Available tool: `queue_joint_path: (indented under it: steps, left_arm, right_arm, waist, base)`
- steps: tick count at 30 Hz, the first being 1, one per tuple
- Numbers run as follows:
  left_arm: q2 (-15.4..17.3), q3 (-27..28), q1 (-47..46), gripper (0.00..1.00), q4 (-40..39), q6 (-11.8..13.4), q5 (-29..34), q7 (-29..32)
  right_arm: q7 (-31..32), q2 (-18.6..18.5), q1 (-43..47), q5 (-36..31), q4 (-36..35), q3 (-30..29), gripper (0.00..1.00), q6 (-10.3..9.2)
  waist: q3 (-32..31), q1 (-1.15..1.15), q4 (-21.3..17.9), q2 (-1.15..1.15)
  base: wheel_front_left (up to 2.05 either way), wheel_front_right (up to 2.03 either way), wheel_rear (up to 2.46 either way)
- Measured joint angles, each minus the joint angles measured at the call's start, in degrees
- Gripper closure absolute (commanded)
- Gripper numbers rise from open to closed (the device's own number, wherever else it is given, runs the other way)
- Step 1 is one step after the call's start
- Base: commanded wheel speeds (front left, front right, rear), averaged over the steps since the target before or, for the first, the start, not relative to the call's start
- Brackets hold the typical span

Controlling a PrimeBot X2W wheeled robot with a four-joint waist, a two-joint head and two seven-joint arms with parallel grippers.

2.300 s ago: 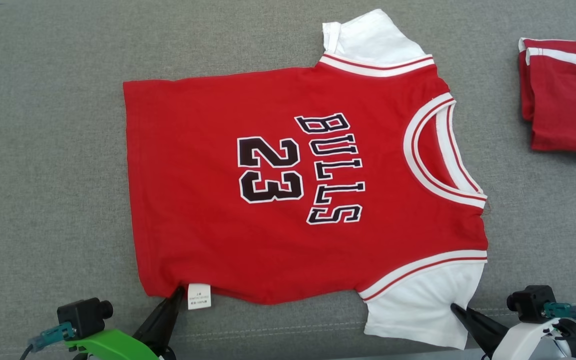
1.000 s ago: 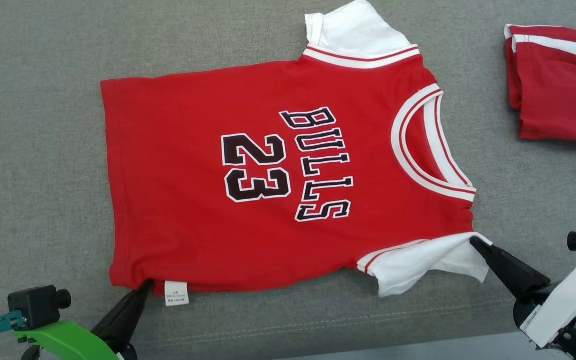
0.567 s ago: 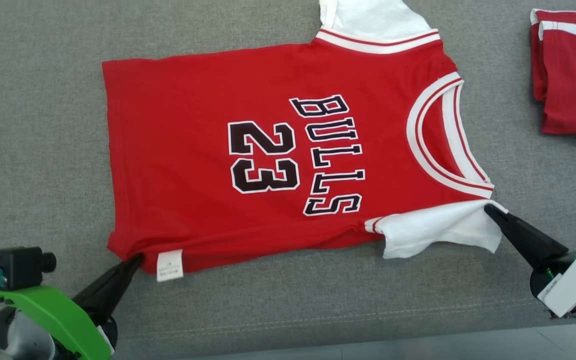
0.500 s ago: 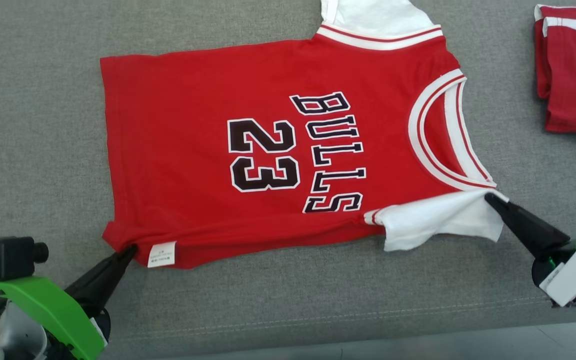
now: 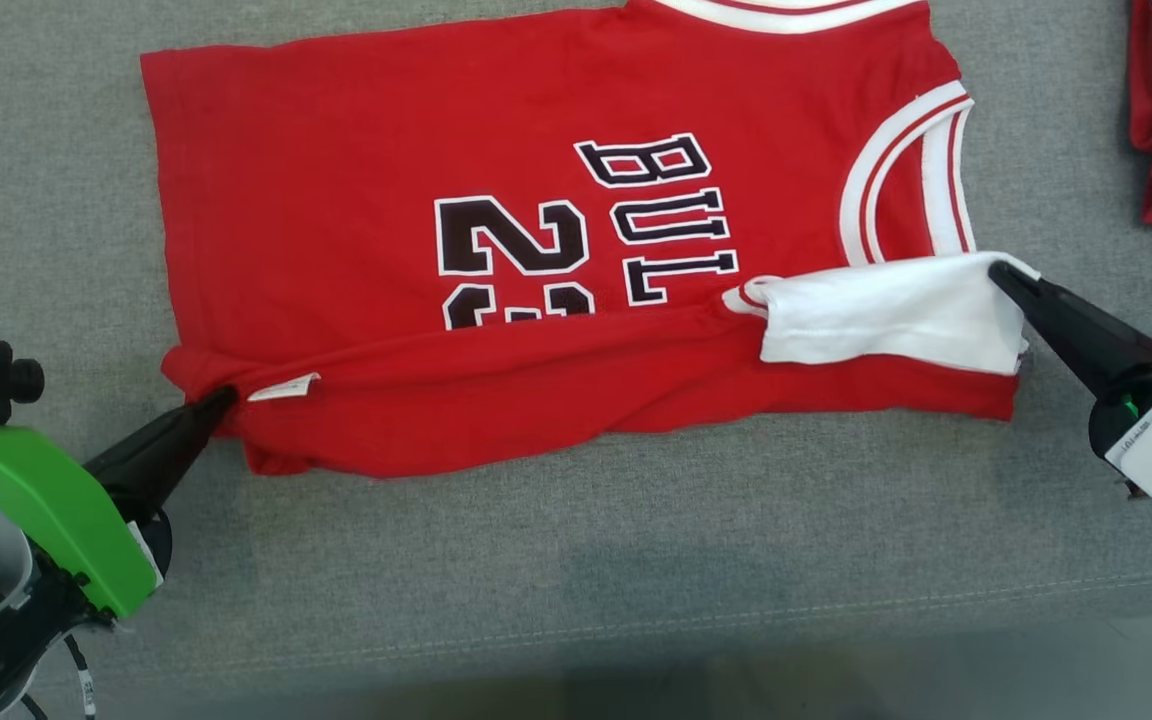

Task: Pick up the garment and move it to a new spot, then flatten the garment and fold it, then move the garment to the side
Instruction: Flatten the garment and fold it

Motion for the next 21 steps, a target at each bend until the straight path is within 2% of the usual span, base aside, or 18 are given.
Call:
queue_joint_path:
  steps: [18, 19, 20, 21]
  left_arm:
    - [-0.88, -2.07, -8.13, 1.0, 5.9, 0.96, -0.12, 6.16]
    - [-0.89, -2.21, -8.41, 1.0, 6.21, 0.97, -0.03, 6.37]
    - [-0.93, -2.32, -8.68, 0.85, 6.57, 0.98, -0.03, 6.56]
    - [-1.02, -2.42, -8.9, 0.7, 6.94, 1.03, -0.02, 6.65]
  right_arm:
    - [3.01, 2.23, -9.93, -0.99, 5.54, 2.82, 1.0, 0.99]
    - [3.03, 2.36, -10.28, -1.18, 5.82, 2.98, 0.93, 1.0]
    - [3.03, 2.58, -10.63, -1.49, 6.15, 3.09, 0.63, 1.0]
    - [3.02, 2.85, -11.11, -1.85, 6.43, 3.15, 0.17, 1.01]
  waist:
    - [3.17, 0.0, -1.0, 0.0]
    - [3.25, 0.0, -1.02, 0.0]
    - [3.33, 0.0, -1.04, 0.0]
    - [3.41, 0.0, -1.06, 0.0]
  base:
    - [0.0, 0.0, 0.0]
    - [0.0, 0.0, 0.0]
    - [0.0, 0.0, 0.0]
    - [0.0, 0.0, 0.0]
